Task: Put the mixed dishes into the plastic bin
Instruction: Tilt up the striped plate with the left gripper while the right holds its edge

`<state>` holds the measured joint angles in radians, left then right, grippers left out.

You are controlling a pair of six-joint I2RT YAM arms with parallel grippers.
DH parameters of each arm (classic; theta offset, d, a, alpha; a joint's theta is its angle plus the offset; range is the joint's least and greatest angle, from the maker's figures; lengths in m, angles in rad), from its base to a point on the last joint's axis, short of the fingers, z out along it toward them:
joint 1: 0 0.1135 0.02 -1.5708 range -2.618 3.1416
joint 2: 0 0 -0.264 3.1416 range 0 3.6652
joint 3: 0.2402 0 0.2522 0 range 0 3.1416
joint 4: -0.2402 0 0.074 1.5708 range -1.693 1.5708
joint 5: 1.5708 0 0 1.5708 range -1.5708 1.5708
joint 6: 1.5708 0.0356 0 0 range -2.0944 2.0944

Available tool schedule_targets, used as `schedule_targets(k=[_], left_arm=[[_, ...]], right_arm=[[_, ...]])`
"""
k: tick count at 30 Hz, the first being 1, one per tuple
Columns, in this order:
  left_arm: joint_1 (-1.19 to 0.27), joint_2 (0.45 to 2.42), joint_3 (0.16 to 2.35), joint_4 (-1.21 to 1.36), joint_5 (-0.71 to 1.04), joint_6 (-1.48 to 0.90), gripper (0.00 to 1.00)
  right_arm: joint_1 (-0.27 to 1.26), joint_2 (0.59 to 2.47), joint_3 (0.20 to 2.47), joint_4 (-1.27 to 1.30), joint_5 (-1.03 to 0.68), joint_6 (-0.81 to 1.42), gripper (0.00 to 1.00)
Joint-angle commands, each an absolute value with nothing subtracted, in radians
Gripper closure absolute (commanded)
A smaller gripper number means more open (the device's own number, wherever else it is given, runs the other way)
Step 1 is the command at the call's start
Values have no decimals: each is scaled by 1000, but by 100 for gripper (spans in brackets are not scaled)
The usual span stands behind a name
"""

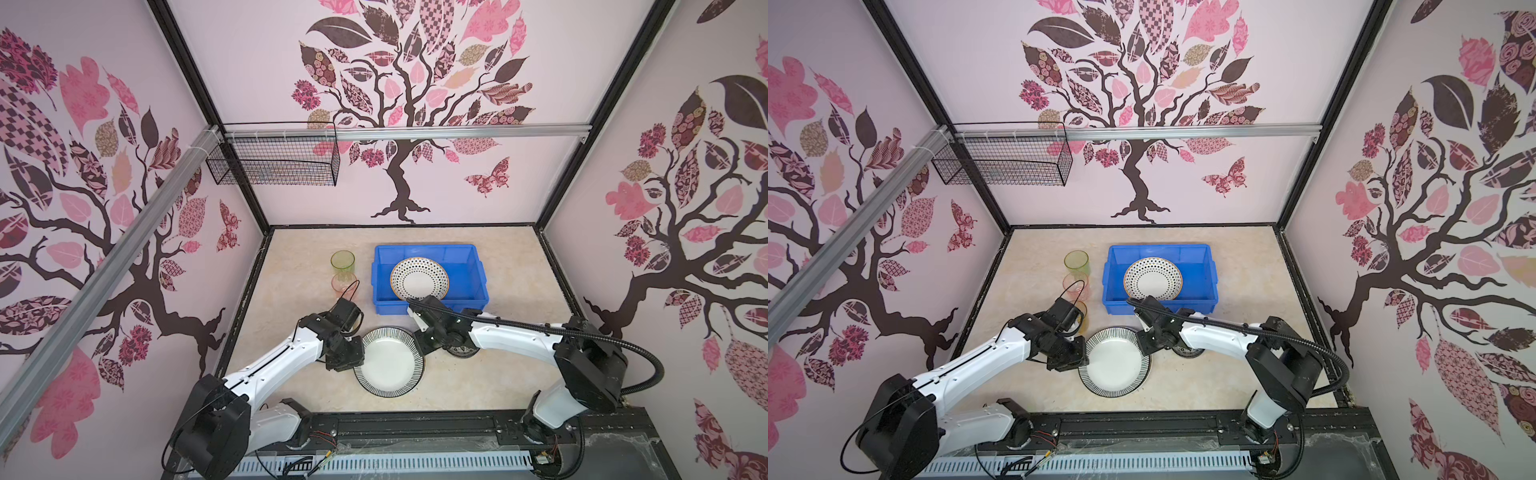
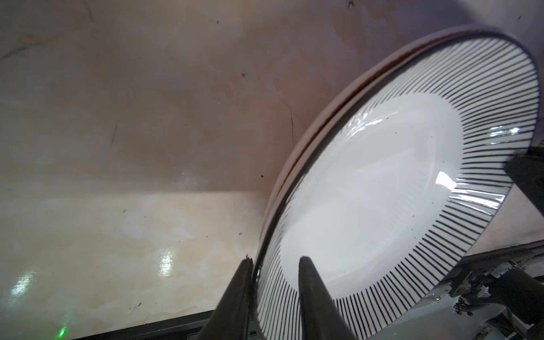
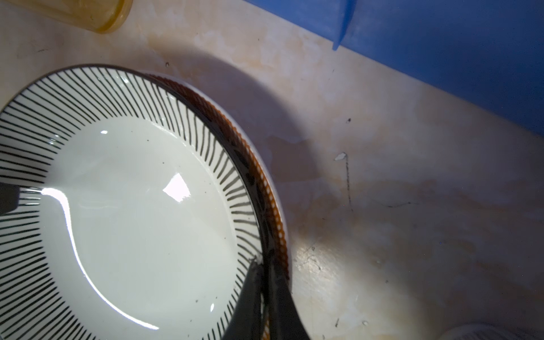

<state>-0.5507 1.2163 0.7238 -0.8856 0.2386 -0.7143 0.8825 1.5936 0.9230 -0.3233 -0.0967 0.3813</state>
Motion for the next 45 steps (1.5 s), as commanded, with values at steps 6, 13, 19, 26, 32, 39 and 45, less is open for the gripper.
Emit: schedule_targets(k=[6,13,19,26,32,39,45], left_arm=[[-555,1201,725,-871,271,-710,70],[-555,1196,726,-868,273,-712,70],[-555,1192,716,-856,276,-720,70],[-555,1192,699,-834,282,-729,71],[-555,1187,689,-825,285,-733,75],[-555,1178,686,-826,278,-732,82],[-554,1175,692,-847,257,-723,92]], right_arm=[[907,1644,911,-329,-172,382,91],[907,1646,908,-310,-201,391,91],[908,1646,901,-290,-231,405,91],[907,1637,897,-287,-231,410,91],[908,1629,898,-288,-229,414,90],[908,1622,901,-291,-228,417,90],[908,1607,909,-304,-224,416,88]])
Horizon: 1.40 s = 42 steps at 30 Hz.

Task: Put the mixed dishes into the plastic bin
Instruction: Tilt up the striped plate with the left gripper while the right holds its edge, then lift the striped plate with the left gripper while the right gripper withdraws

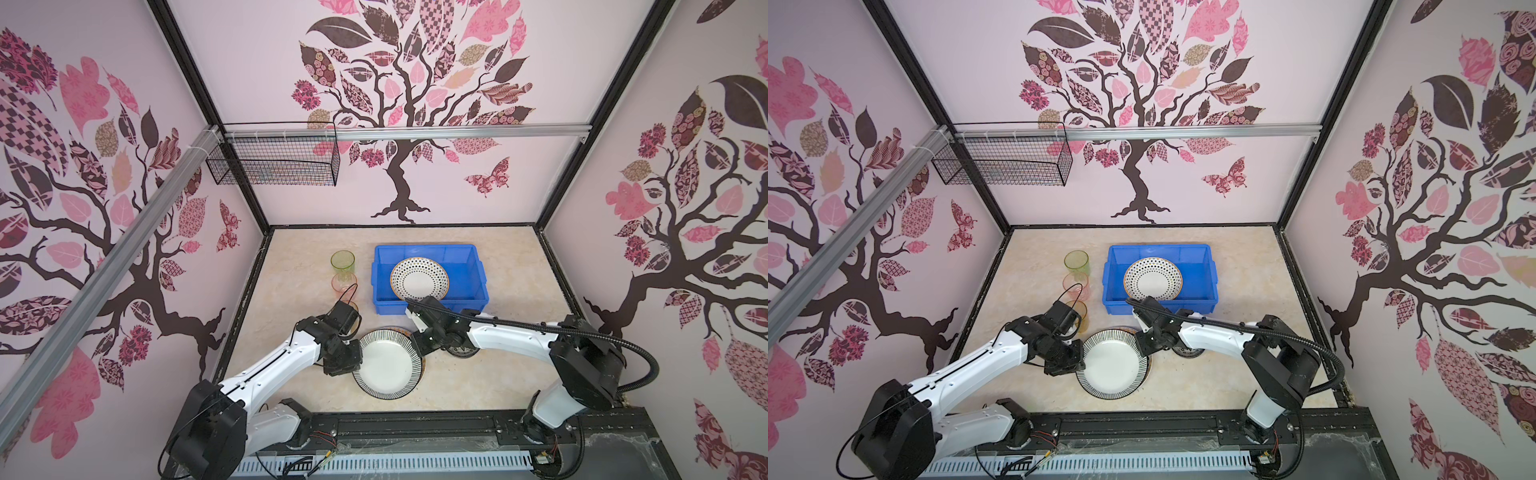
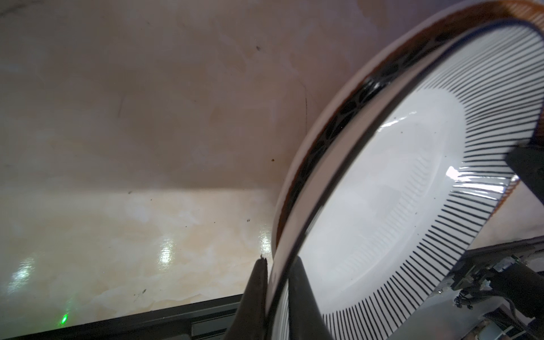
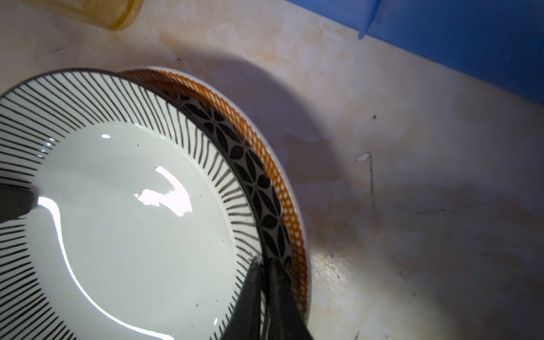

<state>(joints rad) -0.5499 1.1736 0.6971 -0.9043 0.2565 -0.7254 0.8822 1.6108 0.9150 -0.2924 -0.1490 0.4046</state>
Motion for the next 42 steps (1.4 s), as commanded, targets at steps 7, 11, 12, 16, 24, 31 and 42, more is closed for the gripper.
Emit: schedule_targets(k=[7,11,12,16,24,31,42], left_arm=[[-555,1178,724,-900,217,-687,100],[-555,1165,726,-907,212,-690,100],[-555,1162,726,-907,212,-690,100],[-555,1151,724,-898,216,-686,100],[-555,1140,732,-904,199,-685,100],[-555,1139,756,-932,174,-674,100],[-555,1118,818,-995,153,-647,100]], right_arm=[[908,1596,932,-313,-226,417,85],[908,1581,939,-313,-233,423,84],[908,1577,939,-313,-234,424,84],[908,1562,950,-313,-238,428,84],[909,1522,969,-315,-241,428,84],[908,1477,986,-310,-238,423,83],[909,1381,991,-308,-163,401,74]])
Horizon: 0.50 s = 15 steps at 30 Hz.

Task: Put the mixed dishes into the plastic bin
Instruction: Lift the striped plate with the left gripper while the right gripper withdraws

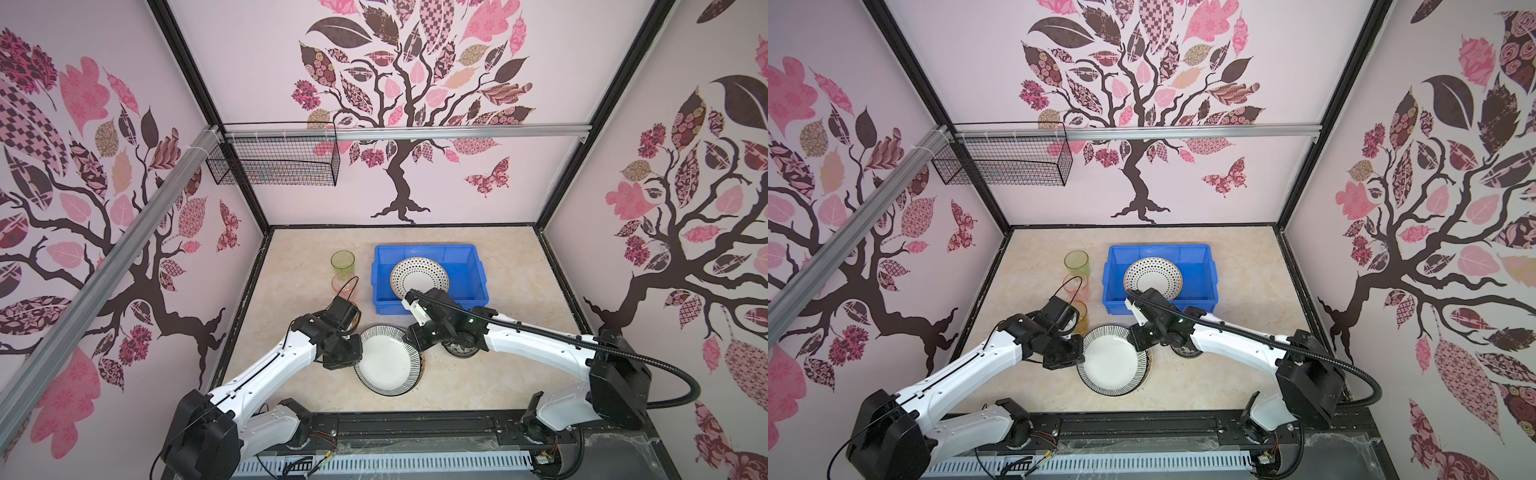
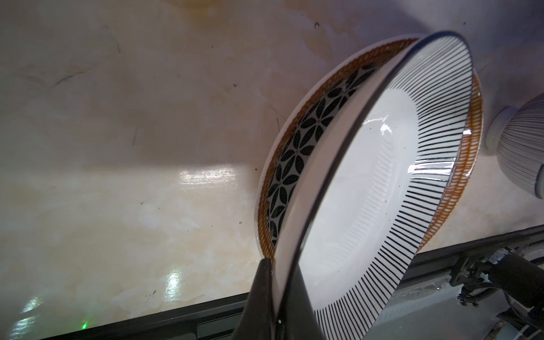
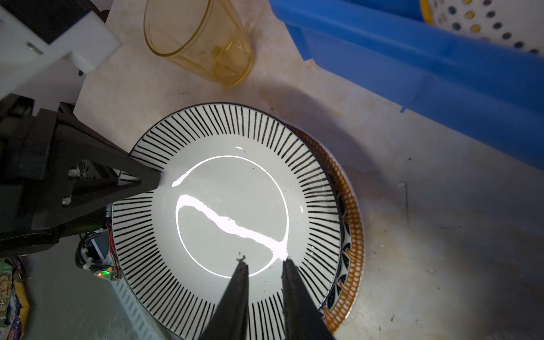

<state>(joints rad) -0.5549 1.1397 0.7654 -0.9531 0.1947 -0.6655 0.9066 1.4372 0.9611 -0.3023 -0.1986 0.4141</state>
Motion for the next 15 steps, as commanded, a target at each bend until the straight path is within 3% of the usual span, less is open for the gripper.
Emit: schedule_targets(k=[1,10,15], left_arm=[[-555,1114,823,-999,152,-643,100],[-555,1082,881,-1039,153,-620,100],[-555,1059,919,-1060,142,-606,100]], right_arm=[[909,1371,990,-308,-155,399,72],[909,1261,936,-273,-21,399,67],[908,1198,908,-264,59,400,59]])
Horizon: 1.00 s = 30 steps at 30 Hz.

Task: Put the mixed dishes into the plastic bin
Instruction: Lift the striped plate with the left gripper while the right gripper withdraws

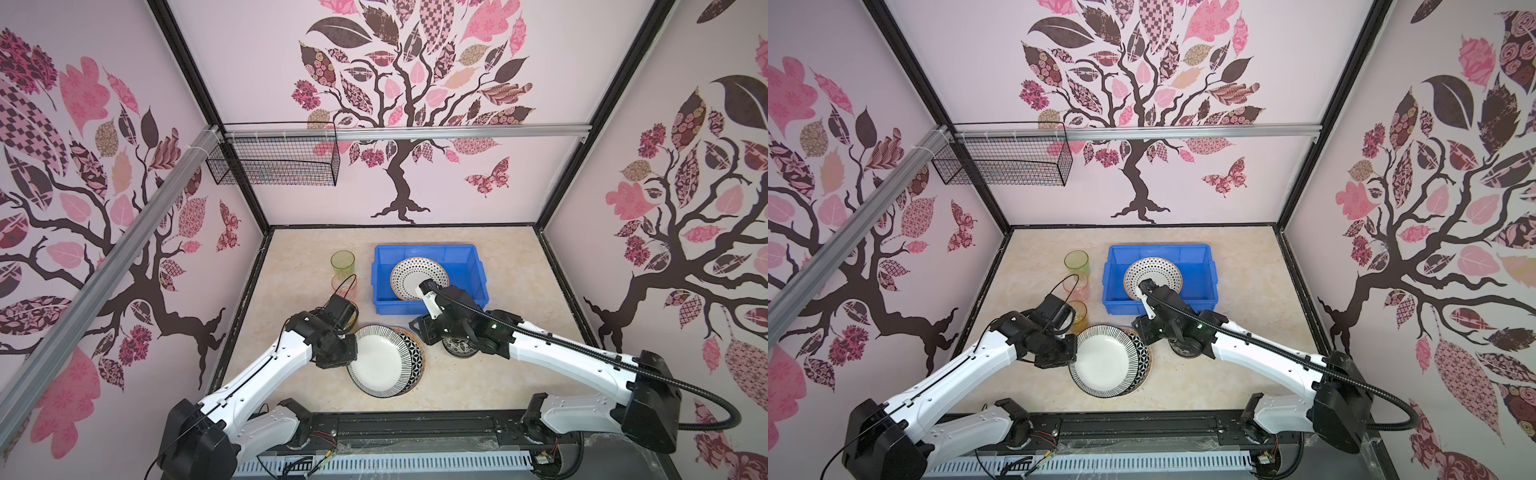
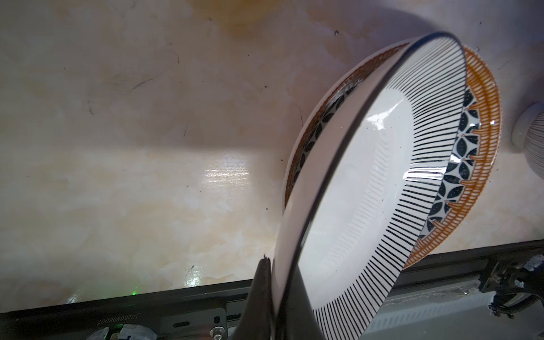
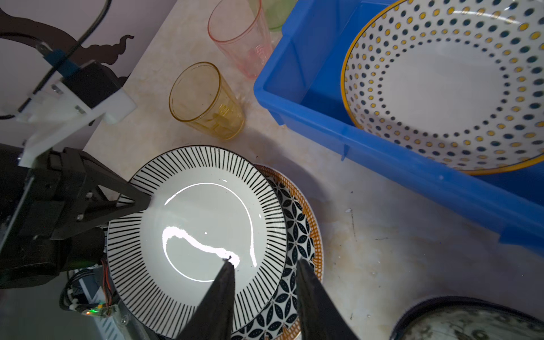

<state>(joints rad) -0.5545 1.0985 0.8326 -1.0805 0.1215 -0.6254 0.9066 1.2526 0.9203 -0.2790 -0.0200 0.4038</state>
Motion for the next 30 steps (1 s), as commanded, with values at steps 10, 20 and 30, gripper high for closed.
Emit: schedule_targets(k=[10,20,30], left_arm=[[-555,1044,989,-1085,143,-583,100],[-555,1054,1048,-1029,138,-593,100],[-549,1119,1145,-965,124,-565,100]], right_arm=[[908,1104,868,-264,205,403,47],[905,984,812,-276,419,492,37],[861,938,766,-284,445,538,32]])
